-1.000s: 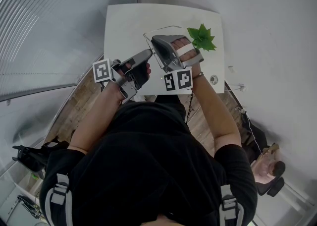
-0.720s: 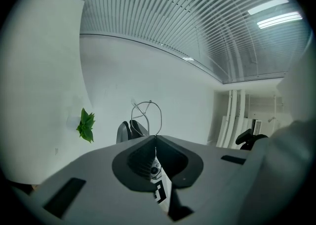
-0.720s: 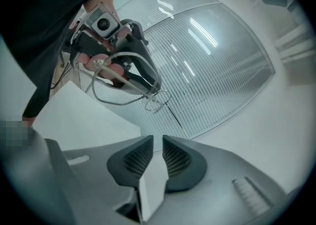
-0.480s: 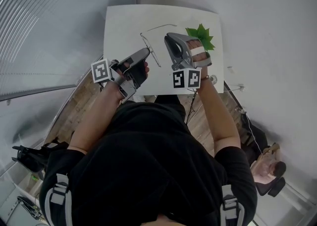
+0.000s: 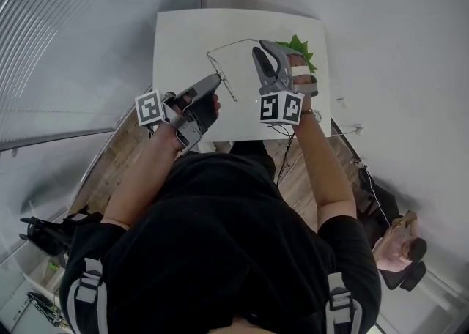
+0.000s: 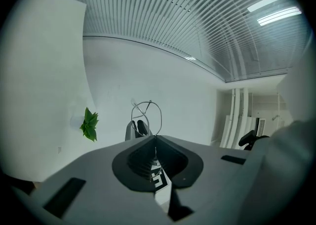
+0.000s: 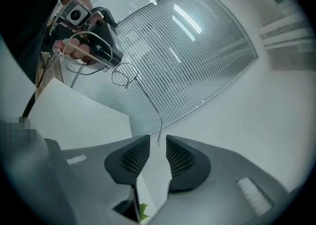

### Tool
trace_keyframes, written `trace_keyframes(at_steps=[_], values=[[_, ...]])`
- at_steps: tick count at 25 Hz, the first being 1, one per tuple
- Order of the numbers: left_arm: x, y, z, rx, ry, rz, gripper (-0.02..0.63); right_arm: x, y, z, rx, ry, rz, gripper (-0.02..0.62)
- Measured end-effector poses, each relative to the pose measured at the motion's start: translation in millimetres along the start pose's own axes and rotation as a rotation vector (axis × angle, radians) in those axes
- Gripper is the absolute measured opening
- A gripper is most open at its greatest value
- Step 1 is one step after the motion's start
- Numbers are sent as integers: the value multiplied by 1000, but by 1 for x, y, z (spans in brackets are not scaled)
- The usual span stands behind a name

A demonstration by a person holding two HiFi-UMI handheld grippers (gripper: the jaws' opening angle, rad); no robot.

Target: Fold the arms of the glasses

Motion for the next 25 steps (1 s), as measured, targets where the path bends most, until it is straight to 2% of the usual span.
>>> trace_keyframes(at_steps=[13, 16, 19, 25], values=[[1, 0, 1, 11, 12, 2, 12, 3, -6, 13, 21, 10, 30, 109], [1, 1, 1, 12, 13, 1, 12, 6, -5, 14, 16, 17, 7, 90], [0, 1, 1, 11, 12, 2, 12, 7, -4, 14, 14, 17, -13, 44], [0, 0, 2, 7, 5, 5, 12, 7, -5, 12, 18, 15, -16, 38]])
Point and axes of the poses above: the fingertips, and each gripper's own axes: z forward along the fingers, y to its left, x out of its underside, the point moved 4 cm from there along -z, backward along the fingers, and after that the axes turned 9 degrees about x, right-handed, at the moved point
